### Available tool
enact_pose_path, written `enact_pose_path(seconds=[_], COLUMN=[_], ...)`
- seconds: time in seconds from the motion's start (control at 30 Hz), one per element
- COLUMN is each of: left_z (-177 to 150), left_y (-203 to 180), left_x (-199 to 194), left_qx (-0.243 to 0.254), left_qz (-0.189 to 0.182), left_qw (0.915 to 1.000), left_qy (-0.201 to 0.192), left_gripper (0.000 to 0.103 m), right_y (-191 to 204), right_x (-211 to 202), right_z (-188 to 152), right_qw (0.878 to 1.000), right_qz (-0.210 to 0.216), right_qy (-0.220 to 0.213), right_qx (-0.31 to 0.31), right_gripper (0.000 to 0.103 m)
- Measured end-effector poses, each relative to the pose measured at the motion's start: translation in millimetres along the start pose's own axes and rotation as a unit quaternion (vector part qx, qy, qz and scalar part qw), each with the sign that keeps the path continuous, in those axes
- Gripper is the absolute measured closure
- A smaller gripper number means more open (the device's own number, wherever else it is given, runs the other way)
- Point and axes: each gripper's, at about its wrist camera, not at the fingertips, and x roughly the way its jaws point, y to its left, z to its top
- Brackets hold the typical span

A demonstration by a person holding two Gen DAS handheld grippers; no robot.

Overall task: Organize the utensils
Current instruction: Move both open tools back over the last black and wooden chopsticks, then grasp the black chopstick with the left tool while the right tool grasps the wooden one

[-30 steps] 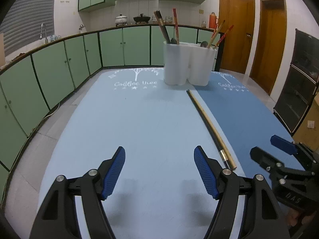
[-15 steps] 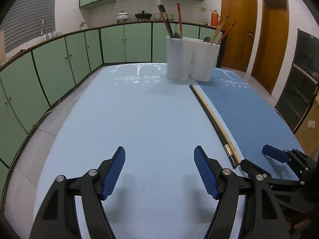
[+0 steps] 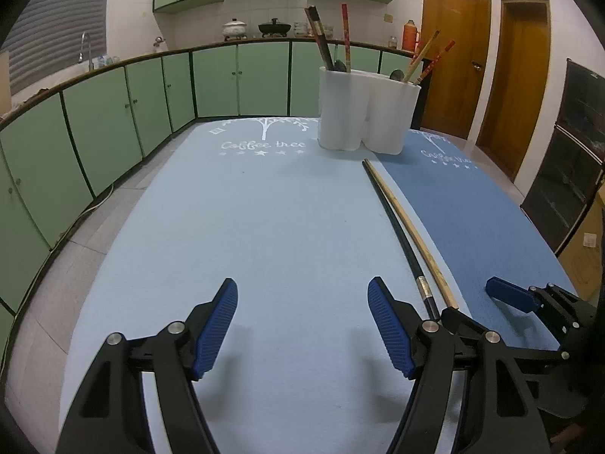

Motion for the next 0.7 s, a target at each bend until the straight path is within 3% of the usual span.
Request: enact_pose_path(seconds=[0.17,0.43,0.7], left_z=[0.2,0.7,0.2], left_y=[-0.9,-4.5,-16.8], left_x=[1.8,2.8,5.7], left_qx=[-0.001,0.004,0.008], left_qz=[0.001,0.003,-0.004], left_qw=[1.0,1.0,0.9999], left_qy=[0.002,0.003,0.009], left_gripper=[0.033,0.033,0.033], right_y=[1.6,6.6,-14.3], right_x=[0.9,1.9,-7.5], right_z=[0.4,-0.7,-1.1], right_qw=[1.0,1.0,0.999], right_qz=[-0.002,0.005,0.008], right_qy=[-0.007,-0.017,-0.018], right_qx=[0.001,-0.008,0.026], right_gripper=[0.06,0.096,0.097])
